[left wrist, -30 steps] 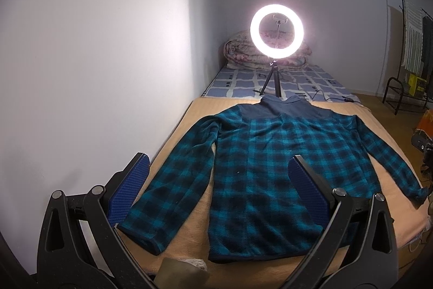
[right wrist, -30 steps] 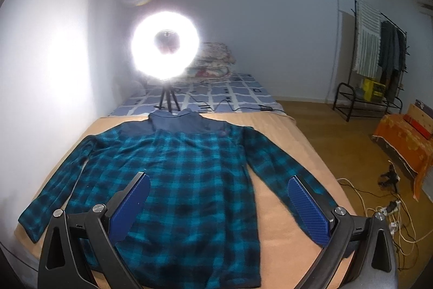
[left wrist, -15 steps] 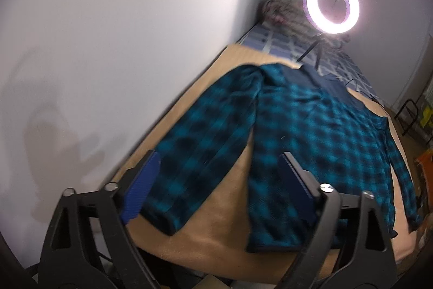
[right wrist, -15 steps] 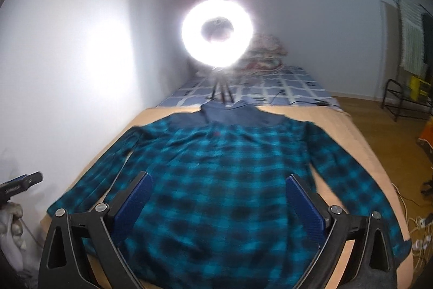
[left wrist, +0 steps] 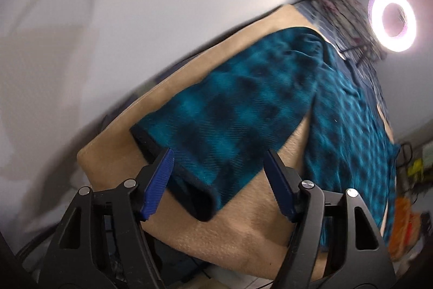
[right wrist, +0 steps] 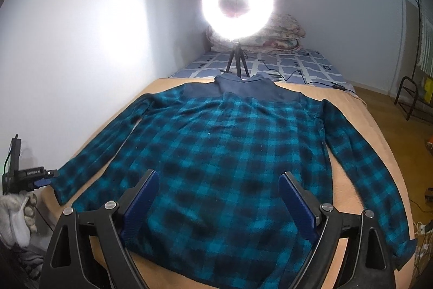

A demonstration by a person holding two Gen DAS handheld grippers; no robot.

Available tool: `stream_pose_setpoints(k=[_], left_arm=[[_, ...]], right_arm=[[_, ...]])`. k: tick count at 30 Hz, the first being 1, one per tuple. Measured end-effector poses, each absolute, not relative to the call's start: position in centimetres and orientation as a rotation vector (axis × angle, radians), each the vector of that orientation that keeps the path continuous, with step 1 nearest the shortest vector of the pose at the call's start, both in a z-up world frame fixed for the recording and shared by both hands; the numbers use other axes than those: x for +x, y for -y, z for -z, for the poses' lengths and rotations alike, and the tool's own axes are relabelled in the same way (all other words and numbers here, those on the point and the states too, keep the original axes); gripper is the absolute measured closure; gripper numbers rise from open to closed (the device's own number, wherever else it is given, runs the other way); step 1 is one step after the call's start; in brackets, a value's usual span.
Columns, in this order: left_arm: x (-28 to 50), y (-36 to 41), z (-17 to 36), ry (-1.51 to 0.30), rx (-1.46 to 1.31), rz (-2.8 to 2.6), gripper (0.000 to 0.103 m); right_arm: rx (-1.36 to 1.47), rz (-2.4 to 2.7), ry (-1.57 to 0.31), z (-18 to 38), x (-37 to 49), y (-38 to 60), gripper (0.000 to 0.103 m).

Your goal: Fold large clothes

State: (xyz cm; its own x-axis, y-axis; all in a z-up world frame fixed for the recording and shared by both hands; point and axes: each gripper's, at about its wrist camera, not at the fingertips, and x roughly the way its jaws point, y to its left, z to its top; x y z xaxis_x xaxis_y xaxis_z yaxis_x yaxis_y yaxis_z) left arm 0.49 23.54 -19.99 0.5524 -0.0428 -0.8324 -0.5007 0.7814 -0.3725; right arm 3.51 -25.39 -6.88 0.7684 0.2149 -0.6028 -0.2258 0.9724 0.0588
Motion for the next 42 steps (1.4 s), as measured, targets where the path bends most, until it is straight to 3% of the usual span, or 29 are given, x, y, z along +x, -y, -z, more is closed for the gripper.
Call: stream_pose_setpoints(k=[3,5,8,21,22,23,26,30,34,35,36,37,38,40,42], left_arm=[[0.7,-24.3,21.1,-0.969,-0.698,-0.299,0.036],[0.8,-24.2,21.6,-0.979,-0.712,-0.291,0.050],[0.7,-23.5,22.0,-0.986,-0.733,-0.250,0.064],[-1.3,-24.6,23.0,-0.973,-0.841,-0.291,0.065],[-1.2,-24.5,23.2,-0.976,-0.846,-0.275,0.069],[-1.0,-24.3,23.4,-0.978,-0.849,-0.256,0.095],[-1.3,-23.5,23.0,-0.962,-0.849,-0.219,0.100],[-2.7,-22.3,21.4,-0.916,-0.823,-0.177,0.100],[-2.5,-21.1,23.2,-1.001,-0.763,-0.173,0.100],[-2.5,-21.0,23.2,-1.011,-0.759,-0.180,0.096],[-2.7,-20.9,22.9,-1.021,-0.742,-0.198,0.092],[-2.7,-20.9,22.6,-1.015,-0.730,-0.208,0.080],[-3.1,-21.0,21.9,-0.989,-0.713,-0.232,0.063],[-4.2,-21.9,20.5,-0.907,-0.709,-0.308,0.038],[-4.2,-23.1,19.8,-0.866,-0.740,-0.349,0.035]], right_arm=[[-0.027,-0.250,-0.658,7.0,3.3,25.1,0.012],[-0.034,-0.261,-0.662,7.1,3.2,24.8,0.012],[-0.054,-0.270,-0.665,7.2,3.1,24.3,0.012],[-0.091,-0.284,-0.675,7.9,3.0,23.2,0.012],[-0.094,-0.285,-0.674,7.9,2.9,23.0,0.012],[-0.097,-0.286,-0.673,7.9,2.9,22.9,0.012],[-0.108,-0.290,-0.663,7.8,2.7,22.6,0.012],[-0.114,-0.288,-0.659,7.8,2.6,22.5,0.012],[-0.117,-0.286,-0.667,7.8,2.6,22.3,0.012],[-0.116,-0.288,-0.668,7.8,2.6,22.3,0.012],[-0.116,-0.288,-0.667,7.8,2.6,22.3,0.012],[-0.116,-0.287,-0.665,7.8,2.6,22.3,0.012],[-0.117,-0.289,-0.657,7.7,2.5,22.3,0.012],[-0.122,-0.289,-0.648,7.6,2.3,22.3,0.012],[-0.127,-0.289,-0.646,7.6,2.2,22.3,0.012]])
